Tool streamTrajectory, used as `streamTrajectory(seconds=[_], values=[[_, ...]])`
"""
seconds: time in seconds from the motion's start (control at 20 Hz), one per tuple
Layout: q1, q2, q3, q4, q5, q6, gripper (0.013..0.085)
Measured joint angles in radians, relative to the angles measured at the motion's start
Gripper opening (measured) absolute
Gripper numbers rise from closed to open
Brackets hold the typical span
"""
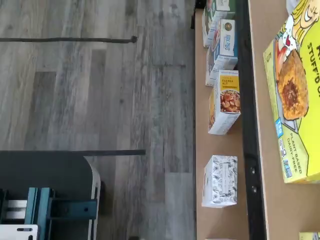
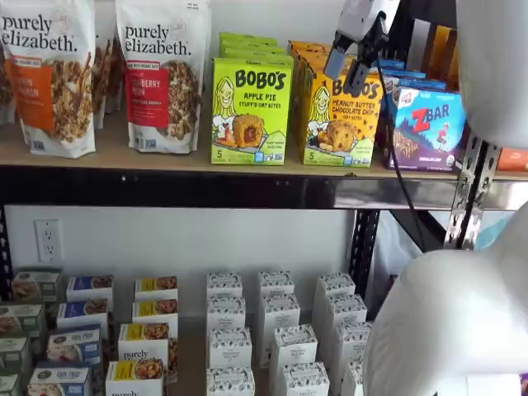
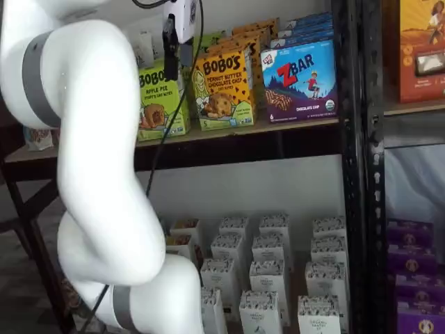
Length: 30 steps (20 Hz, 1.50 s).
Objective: Pick up the orange box on the top shelf, the fifth box from the left
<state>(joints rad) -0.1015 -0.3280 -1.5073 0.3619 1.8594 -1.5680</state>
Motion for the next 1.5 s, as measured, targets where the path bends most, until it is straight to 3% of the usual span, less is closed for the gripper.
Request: streamTrajectory(seconds=[0.15,0.4,0.7,1.15,1.5], values=[[-0.035,0.003,0.003,0.082,0.001,-0.010,0.0850],[-0.039,0.014,-0.014,0.100,-0.001,-0.008,0.0850],[-0.060,0.012,0.006,0.155,-0.098,-0.019,0.0850],[-0.082,0.049,0.008,0.165,-0.232,-0.056,0.0850],[-0.101,0.095,-0.003,0.115,-0.287,-0.103,0.0850]])
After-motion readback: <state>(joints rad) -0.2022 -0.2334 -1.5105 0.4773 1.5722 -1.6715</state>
